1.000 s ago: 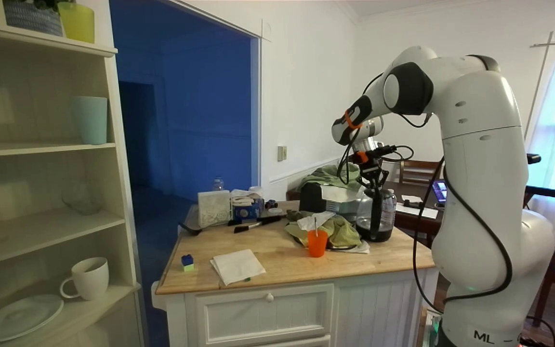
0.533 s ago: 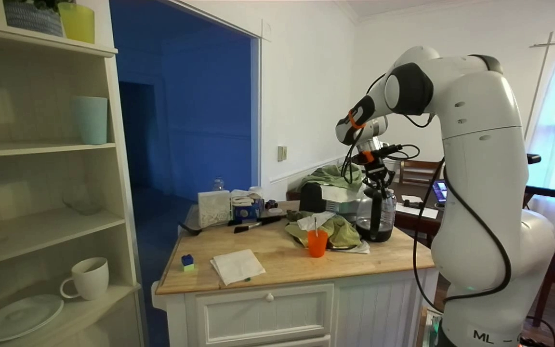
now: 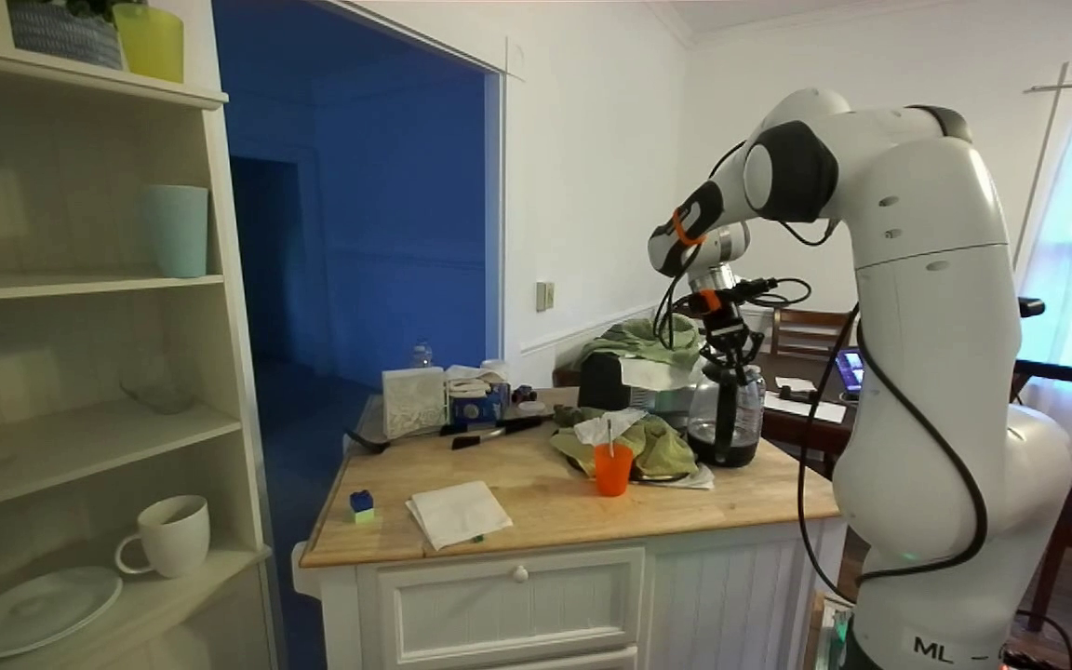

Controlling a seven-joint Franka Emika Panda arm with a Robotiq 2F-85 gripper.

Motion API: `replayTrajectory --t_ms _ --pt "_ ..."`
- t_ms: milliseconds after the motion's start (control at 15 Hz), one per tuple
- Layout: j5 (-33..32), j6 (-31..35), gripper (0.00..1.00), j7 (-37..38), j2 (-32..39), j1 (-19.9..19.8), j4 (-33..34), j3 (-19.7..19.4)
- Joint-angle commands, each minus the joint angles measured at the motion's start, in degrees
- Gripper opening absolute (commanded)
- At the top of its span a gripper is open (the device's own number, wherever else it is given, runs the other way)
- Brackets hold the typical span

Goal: Push the button on the kettle

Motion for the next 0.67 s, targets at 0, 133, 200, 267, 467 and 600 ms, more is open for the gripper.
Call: replayTrajectory --t_ms 0,133,200,267,467,600 --pt "4.5 -1.9 0.00 -1.1 0.3 -0.9 2.0 0.2" --pt "5.3 -1.4 0.00 -1.3 0.5 -0.8 2.4 0.1" --pt "5.3 -1.4 0.00 -1.2 0.6 -0.8 2.8 0.0" --pt "4.8 -1.4 0.00 -1.2 0.7 -0.8 3.2 -0.1" --pt "4.1 -1.0 0.00 -0.9 1.0 -0.7 4.1 -0.2" --pt "3.8 -0.8 0.00 -0.6 1.6 -0.7 4.6 -0.2"
